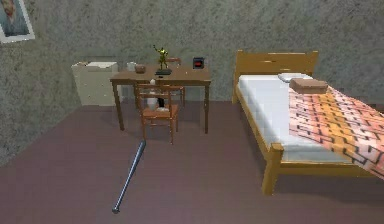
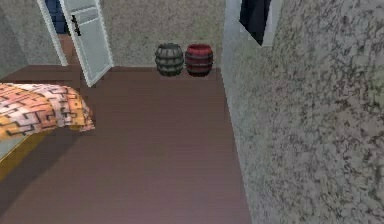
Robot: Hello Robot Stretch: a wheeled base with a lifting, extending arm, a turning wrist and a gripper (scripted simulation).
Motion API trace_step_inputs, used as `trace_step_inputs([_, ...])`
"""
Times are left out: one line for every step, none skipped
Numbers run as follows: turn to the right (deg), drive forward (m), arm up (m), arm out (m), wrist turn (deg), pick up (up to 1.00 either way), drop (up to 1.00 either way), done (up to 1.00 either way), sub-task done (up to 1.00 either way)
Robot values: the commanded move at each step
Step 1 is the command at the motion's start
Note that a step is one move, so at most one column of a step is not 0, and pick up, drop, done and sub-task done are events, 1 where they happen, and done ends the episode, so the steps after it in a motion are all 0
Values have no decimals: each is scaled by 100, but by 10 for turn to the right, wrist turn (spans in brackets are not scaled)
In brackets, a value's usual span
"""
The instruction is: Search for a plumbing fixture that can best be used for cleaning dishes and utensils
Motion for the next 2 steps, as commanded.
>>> trace_step_inputs([0,15,0,0,0,0,0,0,0])
trace_step_inputs([-450,0,0,0,0,0,0,0,0])
